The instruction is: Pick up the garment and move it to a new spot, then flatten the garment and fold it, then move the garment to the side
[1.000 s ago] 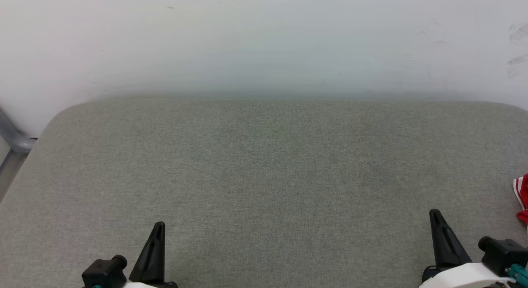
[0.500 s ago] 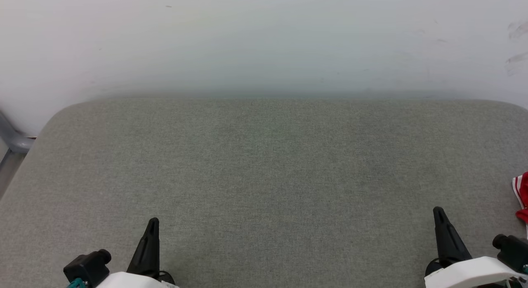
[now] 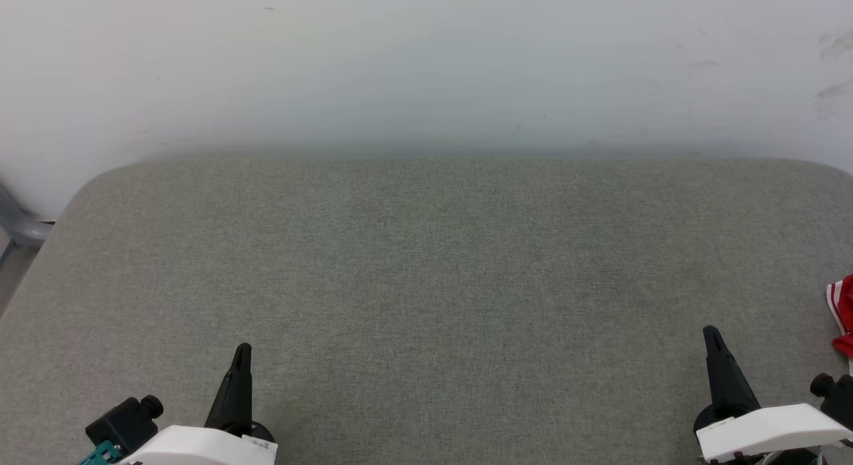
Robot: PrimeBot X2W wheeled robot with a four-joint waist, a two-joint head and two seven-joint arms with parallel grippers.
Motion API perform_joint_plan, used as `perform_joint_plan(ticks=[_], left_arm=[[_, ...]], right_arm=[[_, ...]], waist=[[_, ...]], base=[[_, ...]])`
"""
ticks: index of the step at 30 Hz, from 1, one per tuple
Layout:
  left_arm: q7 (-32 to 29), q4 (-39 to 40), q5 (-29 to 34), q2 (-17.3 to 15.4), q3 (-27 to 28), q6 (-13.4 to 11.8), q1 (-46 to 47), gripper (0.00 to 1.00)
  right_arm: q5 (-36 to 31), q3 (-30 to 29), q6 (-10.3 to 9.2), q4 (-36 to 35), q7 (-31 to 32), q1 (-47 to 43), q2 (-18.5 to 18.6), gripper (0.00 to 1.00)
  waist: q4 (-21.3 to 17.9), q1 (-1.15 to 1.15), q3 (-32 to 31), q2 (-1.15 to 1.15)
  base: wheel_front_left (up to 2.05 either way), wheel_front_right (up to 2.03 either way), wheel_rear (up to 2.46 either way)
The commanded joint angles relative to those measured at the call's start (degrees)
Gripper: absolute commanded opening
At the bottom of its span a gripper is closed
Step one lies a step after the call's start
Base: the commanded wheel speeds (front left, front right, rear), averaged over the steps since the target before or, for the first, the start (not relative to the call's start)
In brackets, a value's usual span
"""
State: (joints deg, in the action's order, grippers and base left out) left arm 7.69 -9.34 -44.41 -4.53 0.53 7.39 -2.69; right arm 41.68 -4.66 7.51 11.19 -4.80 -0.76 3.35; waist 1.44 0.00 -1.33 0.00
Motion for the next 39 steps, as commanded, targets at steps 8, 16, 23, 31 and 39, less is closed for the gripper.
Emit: perform_joint_plan(ticks=[8,16,23,31,39], left_arm=[[-1.88,-0.07,-7.8,-0.21,0.78,0.06,2.73,0.0],[-3.13,-0.56,-12.63,-0.15,1.17,0.07,3.47,0.0],[-4.35,-1.05,-17.12,-0.07,1.55,0.08,4.15,0.0],[-6.0,-1.7,-22.98,0.08,2.13,0.1,5.11,0.0],[-7.15,-2.2,-27.33,0.21,2.58,0.11,5.83,0.0]], right_arm=[[8.11,-0.37,-0.01,-0.1,1.76,2.59,-0.13,0.0],[13.03,-0.56,-0.01,0.24,2.88,3.12,-0.18,0.0],[17.6,-0.74,-0.01,0.54,3.92,3.68,-0.23,0.0],[23.68,-0.97,-0.01,0.94,5.31,4.35,-0.28,0.0],[28.15,-1.14,-0.02,1.23,6.34,4.85,-0.33,0.0]], waist=[[-0.14,0.0,0.15,0.0],[-0.25,0.0,0.26,0.0],[-0.36,0.0,0.38,0.0],[-0.51,0.0,0.54,0.0],[-0.64,0.0,0.67,0.0]], base=[[0.0,0.0,0.0],[0.0,0.0,0.0],[0.0,0.0,0.0],[0.0,0.0,0.0],[0.0,0.0,0.0]])
